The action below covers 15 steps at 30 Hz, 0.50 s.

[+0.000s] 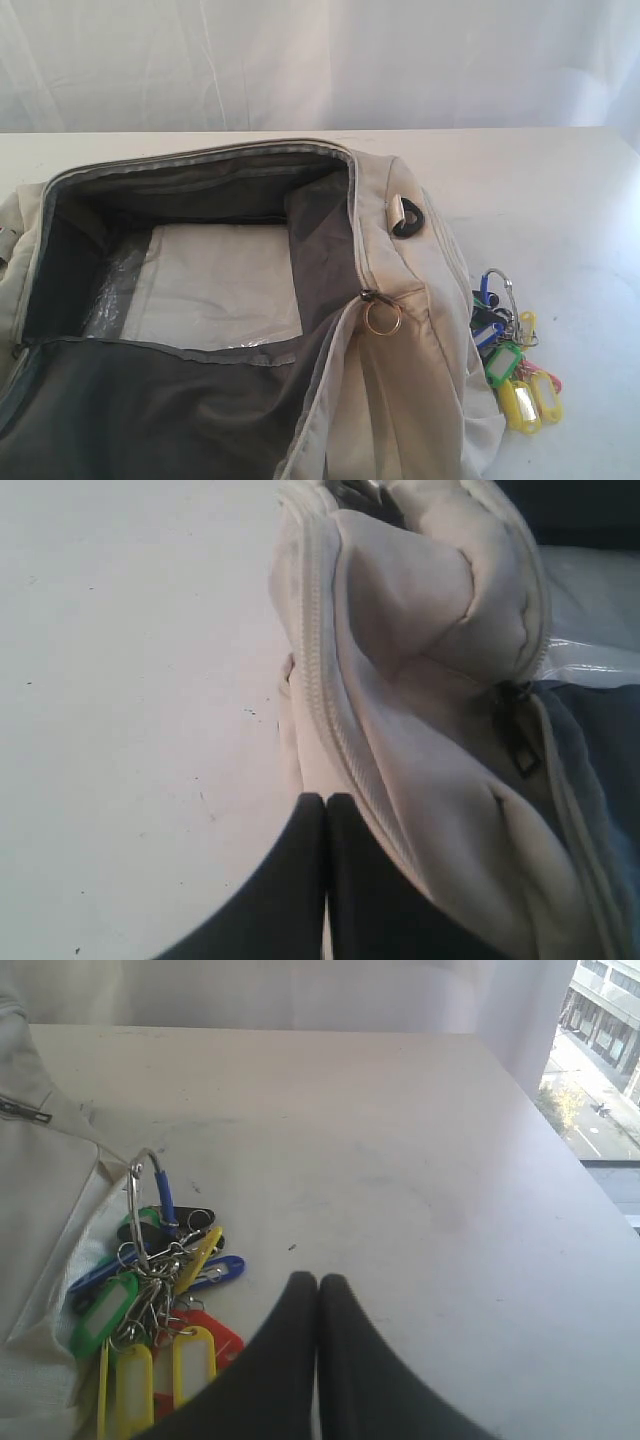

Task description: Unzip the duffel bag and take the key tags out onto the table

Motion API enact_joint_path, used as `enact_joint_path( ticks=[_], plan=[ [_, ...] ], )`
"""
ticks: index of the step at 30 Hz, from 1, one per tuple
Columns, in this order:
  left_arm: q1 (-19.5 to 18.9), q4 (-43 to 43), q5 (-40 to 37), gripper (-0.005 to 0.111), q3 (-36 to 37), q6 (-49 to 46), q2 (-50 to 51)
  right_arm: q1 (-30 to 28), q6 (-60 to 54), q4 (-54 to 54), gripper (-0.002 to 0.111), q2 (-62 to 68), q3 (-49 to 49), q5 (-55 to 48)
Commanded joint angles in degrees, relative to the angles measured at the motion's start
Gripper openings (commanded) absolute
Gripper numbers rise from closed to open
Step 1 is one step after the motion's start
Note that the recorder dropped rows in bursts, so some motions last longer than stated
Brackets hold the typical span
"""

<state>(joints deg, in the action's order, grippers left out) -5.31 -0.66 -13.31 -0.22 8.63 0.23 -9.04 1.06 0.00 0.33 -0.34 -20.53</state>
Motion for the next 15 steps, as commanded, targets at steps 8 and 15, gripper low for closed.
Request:
enact_joint_path(
  ticks=[8,15],
  plan=[
    [-0.72,0.05,0.01,0.0,0.22,0.43,-0.23,-0.17,0.34,0.31,0.0,-0.33,0.34,0.88],
    [-1.42,0.05,0.01,0.0,0.22,0.43,-0.23,1.47,0.28,0.0,0.0,-0.33,0.34,0.88]
  ],
)
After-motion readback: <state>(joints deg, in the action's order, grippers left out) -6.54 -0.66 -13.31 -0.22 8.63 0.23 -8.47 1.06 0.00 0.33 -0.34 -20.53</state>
